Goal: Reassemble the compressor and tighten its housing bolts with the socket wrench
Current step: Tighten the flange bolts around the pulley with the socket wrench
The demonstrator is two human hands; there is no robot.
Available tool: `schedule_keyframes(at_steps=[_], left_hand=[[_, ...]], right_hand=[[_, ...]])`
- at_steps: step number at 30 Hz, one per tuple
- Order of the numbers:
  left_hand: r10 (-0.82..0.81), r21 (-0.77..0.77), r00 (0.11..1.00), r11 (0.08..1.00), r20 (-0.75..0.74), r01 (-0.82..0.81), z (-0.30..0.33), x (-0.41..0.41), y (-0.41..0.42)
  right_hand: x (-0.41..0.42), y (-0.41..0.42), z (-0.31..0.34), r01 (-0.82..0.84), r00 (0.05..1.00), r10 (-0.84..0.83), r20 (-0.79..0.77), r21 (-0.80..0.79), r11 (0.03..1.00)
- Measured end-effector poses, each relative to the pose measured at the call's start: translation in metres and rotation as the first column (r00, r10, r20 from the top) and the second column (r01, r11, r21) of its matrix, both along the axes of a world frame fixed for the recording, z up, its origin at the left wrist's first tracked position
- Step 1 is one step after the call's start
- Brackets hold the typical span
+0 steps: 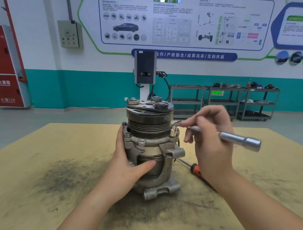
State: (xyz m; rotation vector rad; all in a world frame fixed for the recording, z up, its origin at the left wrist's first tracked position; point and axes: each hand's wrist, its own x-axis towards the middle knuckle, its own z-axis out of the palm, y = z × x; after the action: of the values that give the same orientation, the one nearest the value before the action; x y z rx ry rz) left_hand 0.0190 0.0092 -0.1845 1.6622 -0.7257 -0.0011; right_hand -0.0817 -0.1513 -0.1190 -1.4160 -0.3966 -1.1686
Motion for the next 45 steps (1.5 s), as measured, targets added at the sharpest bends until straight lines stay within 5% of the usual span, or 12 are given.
schedule_keyframes(at_steps=[4, 6, 9, 12, 16, 19, 22, 36, 38, 41, 43, 45], left_hand=[[-0.036, -0.008, 0.999, 0.999, 0.018, 0.036, 0.003, -0.003, 0.0], [-0.035, 0.007, 0.998, 0.999, 0.043, 0.035, 0.001, -0.002, 0.0], [-0.001, 0.028, 0.999, 1.0, 0.032, 0.0, 0.001, -0.002, 0.0], [0.011, 0.025, 1.0, 1.0, 0.009, -0.012, 0.002, -0.002, 0.0], [0.008, 0.02, 1.0, 1.0, 0.0, -0.008, 0.0, -0.001, 0.0], [0.018, 0.025, 1.0, 1.0, -0.004, -0.018, 0.001, -0.001, 0.0], [0.026, 0.033, 1.0, 0.999, -0.003, -0.026, 0.002, -0.003, 0.001], [0.021, 0.047, 1.0, 0.999, 0.009, -0.021, 0.004, -0.004, 0.002], [0.02, 0.042, 1.0, 0.999, 0.009, -0.021, 0.004, -0.004, 0.002], [0.023, 0.035, 1.0, 0.999, 0.012, -0.023, 0.004, -0.004, 0.001], [0.023, 0.031, 1.0, 0.999, 0.012, -0.023, 0.003, -0.003, 0.001], [0.027, 0.018, 1.0, 0.999, 0.016, -0.027, 0.002, -0.002, 0.001]], right_hand=[[-0.002, 0.014, -0.002, 0.349, 0.93, -0.345, 0.125, -0.589, 0.729], [-0.003, 0.018, 0.001, 0.411, 0.897, -0.41, 0.166, -0.655, 0.634], [-0.008, 0.017, 0.009, 0.413, 0.901, -0.396, 0.176, -0.625, 0.662], [-0.014, 0.012, 0.022, 0.313, 0.948, -0.304, 0.094, -0.454, 0.834], [-0.015, 0.005, 0.036, 0.051, 0.998, -0.049, -0.046, 0.034, 0.998], [-0.01, -0.003, 0.037, -0.088, 0.978, 0.15, -0.148, 0.36, 0.929], [-0.004, -0.007, 0.034, -0.129, 0.949, 0.256, -0.185, 0.515, 0.848], [0.005, -0.019, 0.026, -0.253, 0.848, 0.5, -0.175, 0.696, 0.672], [0.006, -0.017, 0.022, -0.276, 0.874, 0.471, -0.122, 0.674, 0.685], [0.004, -0.009, 0.012, -0.271, 0.943, 0.33, -0.045, 0.471, 0.84], [0.0, -0.002, 0.004, -0.161, 0.985, 0.168, -0.022, 0.19, 0.968], [-0.003, 0.007, -0.001, 0.063, 0.998, -0.066, -0.011, -0.16, 0.985]])
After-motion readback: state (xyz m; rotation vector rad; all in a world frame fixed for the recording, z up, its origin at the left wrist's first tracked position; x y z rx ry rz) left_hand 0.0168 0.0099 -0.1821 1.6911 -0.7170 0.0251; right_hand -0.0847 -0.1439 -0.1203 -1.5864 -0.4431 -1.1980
